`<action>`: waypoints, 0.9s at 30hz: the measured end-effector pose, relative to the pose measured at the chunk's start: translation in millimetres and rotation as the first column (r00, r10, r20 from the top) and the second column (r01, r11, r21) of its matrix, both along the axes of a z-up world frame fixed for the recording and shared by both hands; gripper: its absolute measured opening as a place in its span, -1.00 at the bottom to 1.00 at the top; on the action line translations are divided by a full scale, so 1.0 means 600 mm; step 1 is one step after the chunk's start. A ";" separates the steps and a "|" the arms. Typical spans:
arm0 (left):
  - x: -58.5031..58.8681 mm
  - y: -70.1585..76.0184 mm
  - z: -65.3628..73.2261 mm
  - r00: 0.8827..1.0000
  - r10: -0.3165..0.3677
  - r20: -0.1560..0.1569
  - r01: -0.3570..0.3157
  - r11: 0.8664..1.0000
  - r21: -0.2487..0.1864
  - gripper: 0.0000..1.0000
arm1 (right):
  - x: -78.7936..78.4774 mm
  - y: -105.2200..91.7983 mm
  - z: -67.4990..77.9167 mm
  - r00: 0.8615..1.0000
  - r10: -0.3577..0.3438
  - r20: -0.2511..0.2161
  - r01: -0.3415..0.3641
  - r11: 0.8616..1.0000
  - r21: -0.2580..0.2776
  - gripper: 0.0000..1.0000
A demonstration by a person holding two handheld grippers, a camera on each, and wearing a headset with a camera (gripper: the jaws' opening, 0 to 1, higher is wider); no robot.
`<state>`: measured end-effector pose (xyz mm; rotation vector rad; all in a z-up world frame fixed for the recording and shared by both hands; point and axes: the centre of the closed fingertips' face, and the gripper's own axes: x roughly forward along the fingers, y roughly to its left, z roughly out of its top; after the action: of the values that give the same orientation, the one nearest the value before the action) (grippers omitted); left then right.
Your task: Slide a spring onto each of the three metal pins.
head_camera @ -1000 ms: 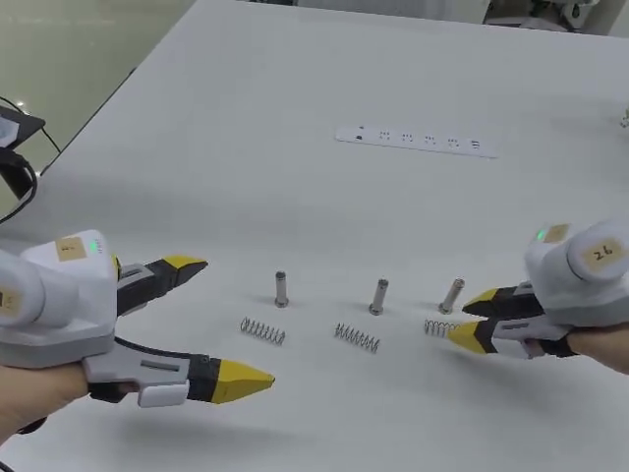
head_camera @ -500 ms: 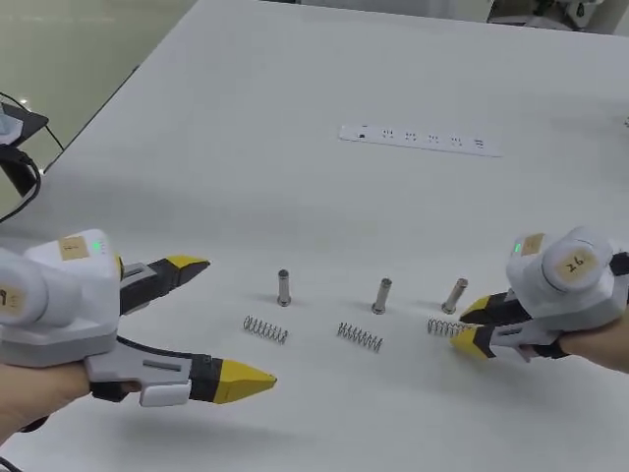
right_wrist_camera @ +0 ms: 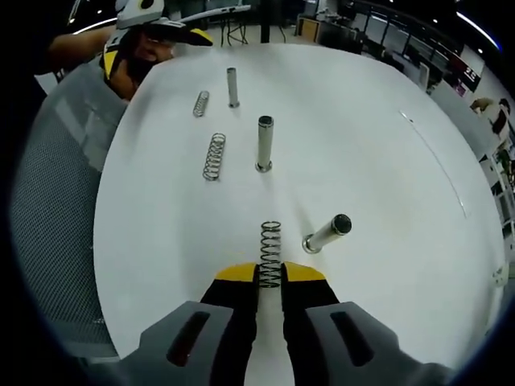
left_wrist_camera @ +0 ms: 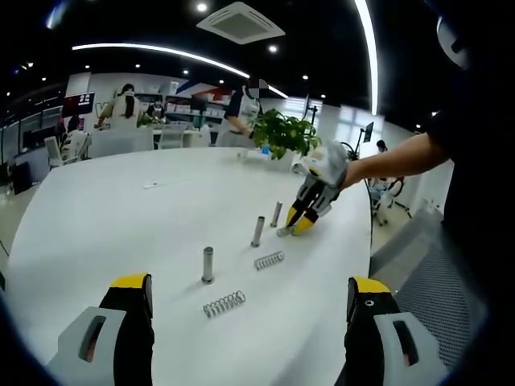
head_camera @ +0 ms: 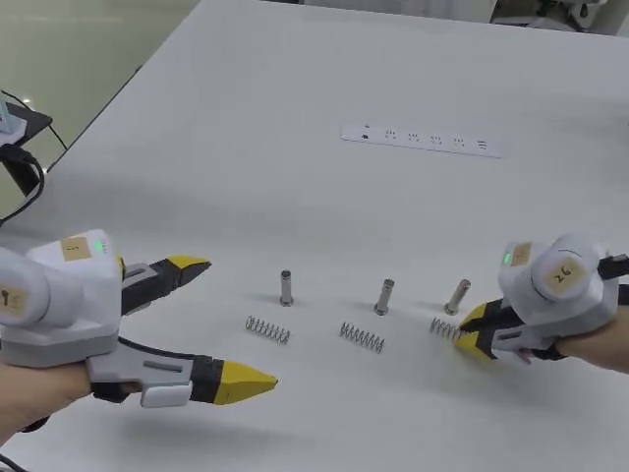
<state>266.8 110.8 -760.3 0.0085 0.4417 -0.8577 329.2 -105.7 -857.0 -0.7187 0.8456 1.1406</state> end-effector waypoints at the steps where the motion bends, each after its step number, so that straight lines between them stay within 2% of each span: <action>1: 0.000 0.000 0.000 1.000 0.000 0.000 0.000 1.000 0.000 0.96 | -0.001 0.001 0.001 1.000 0.001 0.001 -0.001 1.000 0.003 -0.83; 8: -0.002 -0.005 0.001 1.000 -0.008 0.002 0.008 1.000 -0.003 0.96 | -0.006 0.003 0.012 0.999 0.025 0.027 -0.026 1.000 0.006 -0.84; 11: -0.001 -0.006 0.000 1.000 -0.010 0.002 0.010 1.000 -0.002 0.96 | -0.010 0.011 0.029 0.999 0.026 0.032 -0.027 0.999 0.032 -0.84; 16: -0.004 -0.007 -0.004 1.000 -0.014 0.003 0.014 1.000 0.003 0.96 | -0.021 0.015 0.051 0.998 0.052 0.047 -0.054 0.998 0.040 -0.84; 23: -0.016 0.002 -0.024 1.000 -0.016 -0.020 0.016 1.000 0.022 0.96 | -0.036 0.022 0.083 0.993 0.094 0.068 -0.098 0.994 0.047 -0.84; 25: -0.017 0.000 -0.019 1.000 -0.018 -0.010 0.018 1.000 0.015 0.96 | -0.044 0.028 0.092 0.991 0.110 0.071 -0.114 0.992 0.049 -0.84; 27: -0.014 -0.006 -0.005 1.000 -0.020 0.015 0.020 1.000 0.003 0.96 | -0.053 0.035 0.100 0.988 0.134 0.071 -0.137 0.989 0.050 -0.84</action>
<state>258.3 107.0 -763.2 0.0218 0.4291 -0.8764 297.4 -84.5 -797.3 -0.7748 0.7144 1.2489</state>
